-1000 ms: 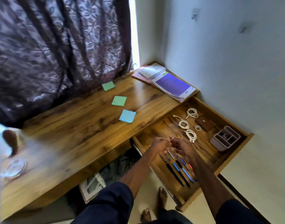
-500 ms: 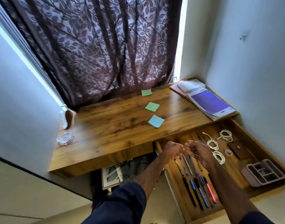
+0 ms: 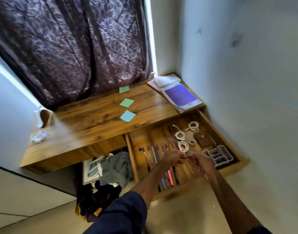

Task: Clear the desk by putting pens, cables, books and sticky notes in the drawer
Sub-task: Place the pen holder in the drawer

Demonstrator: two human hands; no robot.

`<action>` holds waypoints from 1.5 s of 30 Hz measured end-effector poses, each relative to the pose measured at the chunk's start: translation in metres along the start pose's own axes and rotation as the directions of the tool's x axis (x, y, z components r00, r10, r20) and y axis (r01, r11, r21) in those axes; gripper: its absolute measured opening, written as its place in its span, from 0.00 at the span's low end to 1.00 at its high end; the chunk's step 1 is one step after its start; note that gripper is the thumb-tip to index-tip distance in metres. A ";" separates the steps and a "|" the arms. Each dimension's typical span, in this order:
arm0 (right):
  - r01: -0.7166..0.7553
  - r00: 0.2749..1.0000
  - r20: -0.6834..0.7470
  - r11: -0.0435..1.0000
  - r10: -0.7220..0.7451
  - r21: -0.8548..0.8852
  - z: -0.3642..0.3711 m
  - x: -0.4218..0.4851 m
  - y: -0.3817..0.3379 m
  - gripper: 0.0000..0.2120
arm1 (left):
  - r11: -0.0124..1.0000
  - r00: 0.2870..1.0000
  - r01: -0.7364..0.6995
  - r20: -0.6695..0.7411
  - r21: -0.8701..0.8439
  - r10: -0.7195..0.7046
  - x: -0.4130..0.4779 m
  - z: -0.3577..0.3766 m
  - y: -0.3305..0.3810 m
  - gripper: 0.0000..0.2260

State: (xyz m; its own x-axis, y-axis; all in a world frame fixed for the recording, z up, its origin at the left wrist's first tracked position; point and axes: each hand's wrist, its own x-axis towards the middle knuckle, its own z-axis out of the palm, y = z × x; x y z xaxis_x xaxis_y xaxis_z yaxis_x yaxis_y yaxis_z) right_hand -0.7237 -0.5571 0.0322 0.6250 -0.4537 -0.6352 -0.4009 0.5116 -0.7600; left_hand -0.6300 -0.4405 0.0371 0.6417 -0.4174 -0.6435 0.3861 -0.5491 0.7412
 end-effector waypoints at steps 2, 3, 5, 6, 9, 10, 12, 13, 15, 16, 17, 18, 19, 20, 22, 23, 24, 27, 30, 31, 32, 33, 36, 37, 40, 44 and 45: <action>-0.018 0.998 -0.063 1.000 0.017 -0.011 -0.028 -0.003 0.003 0.05 | 0.999 1.000 0.000 0.015 0.053 -0.001 -0.006 0.028 0.000 0.04; -0.037 0.997 -0.067 0.999 0.037 0.000 -0.034 -0.004 0.006 0.05 | 0.998 1.000 -0.003 0.016 0.062 0.002 -0.006 0.036 -0.004 0.03; -0.059 0.996 -0.071 0.997 0.062 0.039 -0.050 -0.010 0.010 0.05 | 0.998 1.000 -0.001 0.027 0.063 -0.001 -0.006 0.056 -0.009 0.07; -0.070 0.995 -0.075 0.997 0.073 0.044 -0.057 -0.011 0.013 0.05 | 0.998 0.999 0.014 0.031 0.055 -0.015 -0.006 0.064 -0.013 0.10; -0.100 0.991 -0.078 0.993 0.106 0.069 -0.074 -0.012 0.027 0.06 | 0.998 0.998 0.055 0.038 -0.002 -0.055 -0.013 0.080 -0.023 0.10; -0.106 0.991 -0.074 0.992 0.112 0.070 -0.077 -0.013 0.032 0.05 | 0.997 0.997 0.072 0.032 -0.033 -0.071 -0.015 0.082 -0.027 0.10; -0.124 0.986 -0.100 0.989 0.131 0.078 -0.082 -0.014 0.048 0.06 | 0.985 0.990 0.137 0.035 -0.102 -0.134 -0.018 0.087 -0.039 0.09; -0.142 0.980 -0.130 0.986 0.153 0.086 -0.083 -0.014 0.057 0.07 | 0.970 0.979 0.200 0.059 -0.141 -0.193 -0.020 0.089 -0.045 0.08; -0.189 0.962 -0.184 0.979 0.200 0.076 -0.084 -0.018 0.070 0.09 | 0.919 0.937 0.344 0.134 -0.191 -0.323 -0.024 0.090 -0.057 0.09; -0.218 0.954 -0.196 0.974 0.227 0.066 -0.083 -0.019 0.073 0.10 | 0.894 0.912 0.405 0.152 -0.195 -0.380 -0.024 0.089 -0.064 0.11; -0.243 0.950 -0.183 0.968 0.251 0.065 -0.083 -0.018 0.074 0.12 | 0.867 0.889 0.455 0.165 -0.203 -0.428 -0.024 0.088 -0.069 0.17; -0.264 0.949 -0.155 0.961 0.273 0.078 -0.082 -0.016 0.073 0.13 | 0.844 0.869 0.491 0.176 -0.214 -0.462 -0.023 0.088 -0.075 0.22; -0.278 0.949 -0.125 0.956 0.289 0.092 -0.080 -0.014 0.070 0.16 | 0.825 0.859 0.511 0.184 -0.242 -0.478 -0.020 0.087 -0.079 0.26; -0.285 0.950 -0.101 0.953 0.295 0.104 -0.077 -0.011 0.067 0.19 | 0.813 0.857 0.515 0.182 -0.273 -0.482 -0.018 0.087 -0.082 0.28; -0.271 0.957 -0.072 0.957 0.280 0.107 -0.069 -0.002 0.061 0.20 | 0.790 0.858 0.513 0.190 -0.334 -0.477 -0.014 0.084 -0.081 0.30; -0.262 0.961 -0.067 0.960 0.268 0.096 -0.065 0.001 0.059 0.22 | 0.775 0.856 0.516 0.203 -0.364 -0.474 -0.013 0.081 -0.079 0.30; -0.253 0.963 -0.072 0.964 0.259 0.080 -0.059 0.004 0.057 0.24 | 0.766 0.856 0.517 0.209 -0.383 -0.473 -0.012 0.079 -0.078 0.31; -0.239 0.965 -0.100 0.970 0.243 0.047 -0.047 0.009 0.053 0.27 | 0.744 0.856 0.516 0.223 -0.424 -0.466 -0.010 0.070 -0.077 0.33; -0.230 0.961 -0.140 0.971 0.237 0.061 -0.044 0.012 0.054 0.27 | 0.727 0.860 0.508 0.235 -0.462 -0.452 -0.010 0.065 -0.078 0.36; -0.232 0.959 -0.151 0.970 0.240 0.073 -0.044 0.015 0.054 0.28 | 0.721 0.865 0.499 0.229 -0.480 -0.446 -0.010 0.065 -0.078 0.37; -0.234 0.957 -0.156 0.968 0.245 0.085 -0.044 0.016 0.054 0.28 | 0.717 0.872 0.486 0.216 -0.500 -0.440 -0.010 0.066 -0.079 0.37; -0.239 0.955 -0.158 0.966 0.252 0.096 -0.044 0.017 0.054 0.27 | 0.713 0.881 0.465 0.198 -0.524 -0.430 -0.010 0.066 -0.079 0.36; -0.255 0.949 -0.156 0.959 0.273 0.124 -0.041 0.022 0.053 0.28 | 0.726 0.912 0.391 0.133 -0.566 -0.388 -0.010 0.068 -0.083 0.36; -0.258 0.950 -0.147 0.957 0.276 0.130 -0.040 0.024 0.052 0.30 | 0.734 0.922 0.366 0.114 -0.572 -0.371 -0.008 0.068 -0.085 0.36; -0.264 0.953 -0.108 0.951 0.282 0.160 -0.034 0.031 0.045 0.30 | 0.755 0.942 0.299 0.057 -0.583 -0.330 -0.005 0.065 -0.087 0.32; -0.286 0.950 -0.062 0.934 0.305 0.216 -0.022 0.047 0.033 0.32 | 0.787 0.961 0.243 0.033 -0.568 -0.273 0.009 0.049 -0.080 0.23; -0.288 0.949 -0.063 0.930 0.309 0.226 -0.018 0.053 0.031 0.33 | 0.794 0.964 0.236 0.034 -0.560 -0.263 0.014 0.044 -0.078 0.21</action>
State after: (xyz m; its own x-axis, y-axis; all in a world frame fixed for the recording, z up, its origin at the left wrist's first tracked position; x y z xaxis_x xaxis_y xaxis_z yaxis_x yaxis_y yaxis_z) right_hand -0.7151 -0.5787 -0.0276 0.4266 -0.3184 -0.8465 -0.4020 0.7717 -0.4928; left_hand -0.6803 -0.4356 -0.0382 0.4951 -0.2827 -0.8216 0.8292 -0.1286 0.5439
